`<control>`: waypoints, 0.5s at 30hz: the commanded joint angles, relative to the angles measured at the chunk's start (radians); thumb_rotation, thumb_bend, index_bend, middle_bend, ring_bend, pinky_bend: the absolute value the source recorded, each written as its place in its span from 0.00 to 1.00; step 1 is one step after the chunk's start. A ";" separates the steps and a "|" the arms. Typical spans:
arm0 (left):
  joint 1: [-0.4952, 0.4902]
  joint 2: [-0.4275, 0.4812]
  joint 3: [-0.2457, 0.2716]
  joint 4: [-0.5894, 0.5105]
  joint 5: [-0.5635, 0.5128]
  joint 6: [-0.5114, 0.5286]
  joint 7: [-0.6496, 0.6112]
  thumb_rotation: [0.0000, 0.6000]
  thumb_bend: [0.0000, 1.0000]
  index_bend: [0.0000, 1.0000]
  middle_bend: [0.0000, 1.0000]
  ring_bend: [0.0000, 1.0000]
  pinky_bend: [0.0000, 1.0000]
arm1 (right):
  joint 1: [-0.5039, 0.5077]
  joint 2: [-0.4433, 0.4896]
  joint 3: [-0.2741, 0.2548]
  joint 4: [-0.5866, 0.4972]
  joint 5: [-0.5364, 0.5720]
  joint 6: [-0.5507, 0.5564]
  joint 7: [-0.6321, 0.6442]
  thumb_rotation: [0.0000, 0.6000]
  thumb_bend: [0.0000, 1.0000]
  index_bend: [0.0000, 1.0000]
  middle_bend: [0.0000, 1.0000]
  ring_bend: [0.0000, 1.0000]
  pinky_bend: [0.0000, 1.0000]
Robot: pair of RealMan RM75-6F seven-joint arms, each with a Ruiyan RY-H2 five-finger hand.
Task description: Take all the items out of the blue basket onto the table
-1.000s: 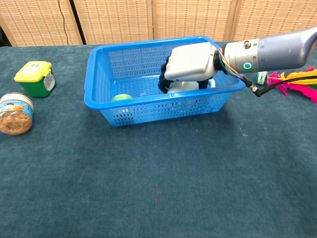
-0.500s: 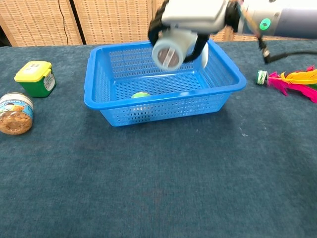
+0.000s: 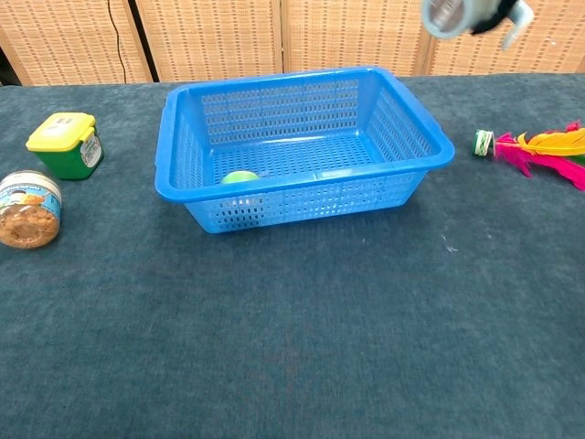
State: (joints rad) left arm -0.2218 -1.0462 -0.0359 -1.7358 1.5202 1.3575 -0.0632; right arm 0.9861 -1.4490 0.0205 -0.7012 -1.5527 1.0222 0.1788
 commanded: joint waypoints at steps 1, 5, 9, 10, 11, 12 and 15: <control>0.001 -0.003 0.001 -0.002 0.000 0.002 0.008 1.00 0.00 0.00 0.00 0.00 0.00 | -0.058 -0.023 -0.002 0.044 0.067 -0.115 0.039 1.00 0.61 0.64 0.45 0.36 0.52; -0.001 -0.012 0.003 -0.001 -0.014 -0.011 0.025 1.00 0.00 0.00 0.00 0.00 0.00 | -0.079 -0.088 -0.023 0.135 0.057 -0.150 0.072 1.00 0.60 0.59 0.44 0.34 0.51; -0.001 -0.016 0.002 -0.002 -0.020 -0.012 0.037 1.00 0.00 0.00 0.00 0.00 0.00 | -0.081 -0.118 -0.047 0.173 0.031 -0.175 0.129 1.00 0.17 0.25 0.18 0.12 0.33; 0.000 -0.017 0.002 -0.003 -0.021 -0.012 0.040 1.00 0.00 0.00 0.00 0.00 0.00 | -0.078 -0.119 -0.061 0.174 0.018 -0.193 0.156 1.00 0.08 0.18 0.11 0.07 0.28; 0.000 -0.018 0.002 -0.002 -0.022 -0.012 0.042 1.00 0.00 0.00 0.00 0.00 0.00 | -0.073 -0.118 -0.072 0.177 0.007 -0.210 0.175 1.00 0.01 0.08 0.03 0.02 0.21; 0.000 -0.019 0.002 -0.002 -0.023 -0.012 0.044 1.00 0.00 0.00 0.00 0.00 0.00 | -0.068 -0.117 -0.080 0.177 -0.002 -0.228 0.188 1.00 0.00 0.03 0.00 0.00 0.15; -0.002 -0.021 0.002 0.000 -0.025 -0.016 0.047 1.00 0.00 0.00 0.00 0.00 0.00 | -0.056 -0.111 -0.082 0.163 -0.008 -0.254 0.210 1.00 0.00 0.00 0.00 0.00 0.06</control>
State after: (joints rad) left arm -0.2230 -1.0667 -0.0341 -1.7363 1.4955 1.3423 -0.0162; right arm 0.9220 -1.5608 -0.0550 -0.5324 -1.5518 0.7822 0.3758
